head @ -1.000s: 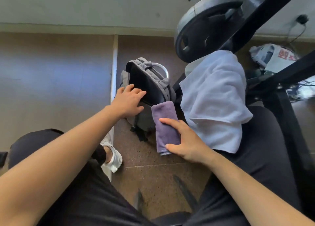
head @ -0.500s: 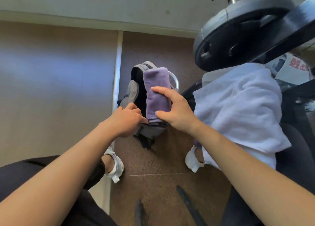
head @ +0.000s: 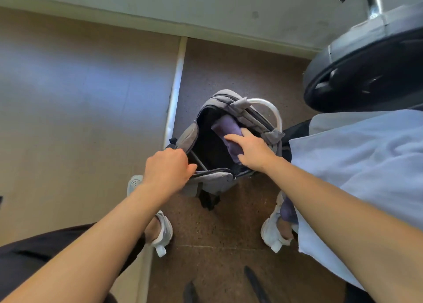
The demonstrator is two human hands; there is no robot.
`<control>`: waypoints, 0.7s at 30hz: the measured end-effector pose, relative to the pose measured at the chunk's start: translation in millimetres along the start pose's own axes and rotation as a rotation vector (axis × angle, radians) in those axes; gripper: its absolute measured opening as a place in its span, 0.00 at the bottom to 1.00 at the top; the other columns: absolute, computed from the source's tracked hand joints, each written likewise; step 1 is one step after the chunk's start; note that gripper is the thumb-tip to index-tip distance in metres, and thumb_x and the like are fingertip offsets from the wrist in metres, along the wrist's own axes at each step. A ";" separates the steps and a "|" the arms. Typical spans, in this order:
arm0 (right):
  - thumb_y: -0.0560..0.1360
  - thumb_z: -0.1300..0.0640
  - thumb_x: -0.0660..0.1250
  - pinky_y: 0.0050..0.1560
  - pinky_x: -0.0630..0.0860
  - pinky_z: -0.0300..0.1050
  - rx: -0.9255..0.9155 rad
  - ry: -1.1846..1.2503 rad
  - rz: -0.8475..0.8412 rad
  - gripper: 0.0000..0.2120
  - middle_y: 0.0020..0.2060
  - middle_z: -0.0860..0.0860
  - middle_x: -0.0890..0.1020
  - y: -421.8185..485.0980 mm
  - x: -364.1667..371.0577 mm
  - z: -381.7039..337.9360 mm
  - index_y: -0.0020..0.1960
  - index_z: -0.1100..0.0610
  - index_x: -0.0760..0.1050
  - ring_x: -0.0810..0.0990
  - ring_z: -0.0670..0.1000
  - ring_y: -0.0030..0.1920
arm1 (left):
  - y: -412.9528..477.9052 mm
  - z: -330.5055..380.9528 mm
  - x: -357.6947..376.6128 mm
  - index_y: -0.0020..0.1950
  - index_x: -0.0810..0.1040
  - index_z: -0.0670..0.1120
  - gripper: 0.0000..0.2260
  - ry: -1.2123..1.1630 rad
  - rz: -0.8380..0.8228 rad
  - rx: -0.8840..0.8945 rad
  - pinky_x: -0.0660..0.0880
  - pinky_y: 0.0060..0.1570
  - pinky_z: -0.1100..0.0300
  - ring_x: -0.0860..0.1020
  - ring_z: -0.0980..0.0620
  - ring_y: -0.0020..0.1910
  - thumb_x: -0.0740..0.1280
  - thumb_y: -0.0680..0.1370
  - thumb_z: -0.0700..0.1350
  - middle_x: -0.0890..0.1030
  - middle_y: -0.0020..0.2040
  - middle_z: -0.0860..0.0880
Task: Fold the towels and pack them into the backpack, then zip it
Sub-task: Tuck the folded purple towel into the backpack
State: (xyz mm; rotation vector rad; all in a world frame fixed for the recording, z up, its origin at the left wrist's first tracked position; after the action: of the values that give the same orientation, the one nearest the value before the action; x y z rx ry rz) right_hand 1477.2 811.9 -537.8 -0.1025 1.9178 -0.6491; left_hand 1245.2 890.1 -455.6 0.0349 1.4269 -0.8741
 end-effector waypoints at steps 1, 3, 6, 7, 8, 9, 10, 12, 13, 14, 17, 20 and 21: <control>0.74 0.60 0.68 0.59 0.76 0.61 0.003 -0.034 -0.041 0.34 0.67 0.53 0.68 4.4 1.0 0.7 0.75 0.39 0.62 0.77 0.64 0.60 | -1.0 -0.7 -0.2 0.34 0.75 0.47 0.19 0.052 0.039 0.009 0.69 0.39 0.55 0.72 0.46 0.37 0.65 0.79 0.58 0.78 0.39 0.48; 0.73 0.59 0.69 0.58 0.76 0.62 -0.010 -0.059 -0.123 0.35 0.66 0.54 0.69 15.5 3.4 -1.0 0.74 0.38 0.62 0.77 0.65 0.59 | -1.3 -4.1 9.2 0.41 0.83 0.50 0.12 0.177 0.134 0.103 0.72 0.42 0.54 0.74 0.46 0.45 0.68 0.75 0.57 0.81 0.44 0.52; 0.71 0.60 0.70 0.60 0.76 0.59 -0.059 -0.039 -0.216 0.37 0.66 0.55 0.71 33.1 7.6 -4.1 0.74 0.38 0.63 0.76 0.63 0.63 | -1.5 -8.5 19.8 0.50 0.81 0.54 0.13 0.239 0.115 0.133 0.65 0.55 0.48 0.66 0.42 0.63 0.71 0.70 0.58 0.79 0.62 0.55; 0.71 0.61 0.70 0.62 0.76 0.57 -0.068 -0.016 -0.227 0.37 0.67 0.55 0.71 39.4 10.5 -4.3 0.75 0.40 0.64 0.75 0.62 0.64 | -1.2 -10.4 22.3 0.57 0.78 0.54 0.18 0.241 0.070 0.096 0.63 0.57 0.46 0.64 0.40 0.66 0.71 0.70 0.60 0.75 0.67 0.56; 0.72 0.63 0.70 0.63 0.75 0.53 -0.071 0.015 -0.243 0.37 0.68 0.56 0.71 45.4 14.4 -4.7 0.76 0.42 0.65 0.74 0.61 0.66 | -1.0 -11.8 23.6 0.64 0.74 0.55 0.24 0.250 0.030 0.066 0.64 0.58 0.45 0.64 0.38 0.68 0.70 0.71 0.61 0.72 0.71 0.56; 0.73 0.64 0.70 0.65 0.73 0.50 -0.072 0.046 -0.269 0.36 0.70 0.56 0.71 51.0 19.1 -6.0 0.77 0.43 0.64 0.73 0.59 0.68 | -0.2 -13.6 24.4 0.71 0.69 0.56 0.29 0.248 -0.013 0.043 0.67 0.59 0.45 0.64 0.37 0.69 0.70 0.71 0.62 0.68 0.74 0.55; 0.74 0.65 0.70 0.66 0.70 0.47 -0.072 0.068 -0.303 0.36 0.71 0.56 0.70 56.4 24.6 -7.8 0.77 0.45 0.64 0.72 0.59 0.69 | 0.7 -15.4 24.7 0.74 0.65 0.57 0.32 0.239 -0.058 0.022 0.70 0.59 0.45 0.64 0.37 0.69 0.70 0.72 0.62 0.65 0.77 0.55; 0.74 0.65 0.70 0.68 0.67 0.45 -0.080 0.076 -0.361 0.37 0.73 0.57 0.67 67.8 36.8 -12.4 0.78 0.45 0.63 0.69 0.58 0.72 | 2.1 -17.3 26.2 0.74 0.65 0.60 0.31 0.228 -0.125 0.000 0.72 0.58 0.45 0.64 0.36 0.69 0.70 0.73 0.62 0.59 0.79 0.53; 0.74 0.64 0.71 0.70 0.65 0.45 -0.083 0.068 -0.384 0.37 0.74 0.57 0.66 73.5 42.9 -14.6 0.78 0.45 0.63 0.67 0.58 0.73 | 2.9 -17.9 27.2 0.72 0.67 0.60 0.28 0.231 -0.151 -0.005 0.73 0.56 0.46 0.64 0.36 0.69 0.70 0.73 0.61 0.58 0.79 0.52; 0.74 0.64 0.71 0.72 0.64 0.46 -0.084 0.057 -0.407 0.37 0.75 0.57 0.65 79.0 49.1 -16.7 0.79 0.46 0.62 0.66 0.58 0.74 | 4.0 -18.8 28.7 0.71 0.69 0.60 0.27 0.233 -0.173 -0.011 0.73 0.55 0.47 0.64 0.36 0.68 0.70 0.73 0.61 0.57 0.78 0.52; 0.74 0.66 0.71 0.74 0.62 0.47 -0.085 0.024 -0.451 0.39 0.77 0.57 0.64 93.9 65.1 -23.6 0.80 0.46 0.61 0.64 0.58 0.76 | 8.8 -19.4 30.0 0.69 0.71 0.58 0.26 0.234 -0.185 -0.004 0.72 0.52 0.49 0.64 0.37 0.66 0.71 0.72 0.60 0.58 0.77 0.52; 0.76 0.66 0.69 0.74 0.63 0.49 -0.065 -0.016 -0.507 0.38 0.78 0.56 0.63 105.4 87.2 -28.3 0.80 0.46 0.59 0.64 0.59 0.77 | 15.3 -18.7 30.1 0.67 0.72 0.57 0.26 0.231 -0.163 0.022 0.69 0.48 0.52 0.64 0.38 0.65 0.72 0.71 0.60 0.60 0.76 0.53; 0.76 0.66 0.69 0.74 0.63 0.50 -0.045 -0.034 -0.541 0.39 0.79 0.56 0.63 108.3 96.5 -28.8 0.80 0.45 0.58 0.64 0.59 0.77 | 17.1 -18.2 29.8 0.66 0.72 0.56 0.26 0.229 -0.163 0.025 0.68 0.47 0.53 0.64 0.39 0.64 0.72 0.70 0.60 0.60 0.75 0.54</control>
State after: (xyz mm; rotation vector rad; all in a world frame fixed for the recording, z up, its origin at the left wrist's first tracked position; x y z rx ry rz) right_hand 1433.5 880.6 -661.2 -0.6736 1.8773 -0.9504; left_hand 1236.2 896.4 -492.8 0.0390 1.6491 -1.0481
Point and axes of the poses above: each hand's wrist, its own y-axis towards the middle knuckle, its own x-axis out of the palm, z = x × y, the point moved 1 cm from there along y, towards the middle knuckle
